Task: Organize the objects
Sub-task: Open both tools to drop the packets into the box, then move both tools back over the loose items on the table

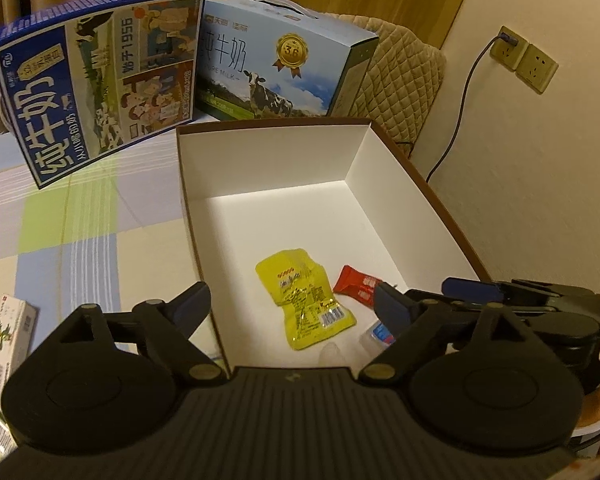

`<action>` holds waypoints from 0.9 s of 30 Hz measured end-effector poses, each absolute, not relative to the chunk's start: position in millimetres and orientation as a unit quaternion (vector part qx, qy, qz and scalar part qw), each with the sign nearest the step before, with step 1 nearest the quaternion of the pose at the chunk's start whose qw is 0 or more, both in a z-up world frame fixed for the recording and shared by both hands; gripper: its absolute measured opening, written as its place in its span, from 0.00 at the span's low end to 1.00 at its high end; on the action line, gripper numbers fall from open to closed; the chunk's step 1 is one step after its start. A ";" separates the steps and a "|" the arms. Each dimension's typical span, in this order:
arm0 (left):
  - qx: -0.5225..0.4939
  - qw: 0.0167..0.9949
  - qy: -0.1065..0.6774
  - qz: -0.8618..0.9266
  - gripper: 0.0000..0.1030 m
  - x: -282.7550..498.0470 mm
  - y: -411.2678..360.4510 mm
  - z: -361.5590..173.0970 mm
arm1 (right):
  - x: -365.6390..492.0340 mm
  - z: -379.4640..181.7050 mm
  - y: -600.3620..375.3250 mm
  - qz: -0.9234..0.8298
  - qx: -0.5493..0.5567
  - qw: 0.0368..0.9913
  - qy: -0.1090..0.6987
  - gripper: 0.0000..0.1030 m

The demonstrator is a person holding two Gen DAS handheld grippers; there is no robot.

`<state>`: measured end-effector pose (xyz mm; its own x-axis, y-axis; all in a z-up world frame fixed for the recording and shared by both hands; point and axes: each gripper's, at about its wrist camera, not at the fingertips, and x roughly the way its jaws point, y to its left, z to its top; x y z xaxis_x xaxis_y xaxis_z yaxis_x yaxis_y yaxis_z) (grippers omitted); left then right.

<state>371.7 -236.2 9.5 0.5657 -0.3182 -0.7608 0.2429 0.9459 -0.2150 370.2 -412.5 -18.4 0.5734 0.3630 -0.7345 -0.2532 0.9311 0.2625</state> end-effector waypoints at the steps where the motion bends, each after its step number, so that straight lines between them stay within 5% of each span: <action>1: -0.042 0.884 0.438 -0.159 0.85 369.1 -235.4 10.9 | 367.2 -16.5 -413.0 0.173 0.064 0.885 0.427 0.54; 27: -0.049 0.885 0.431 -0.165 0.90 284.3 -207.0 31.3 | 284.3 16.8 -412.5 0.163 0.074 0.895 0.409 0.64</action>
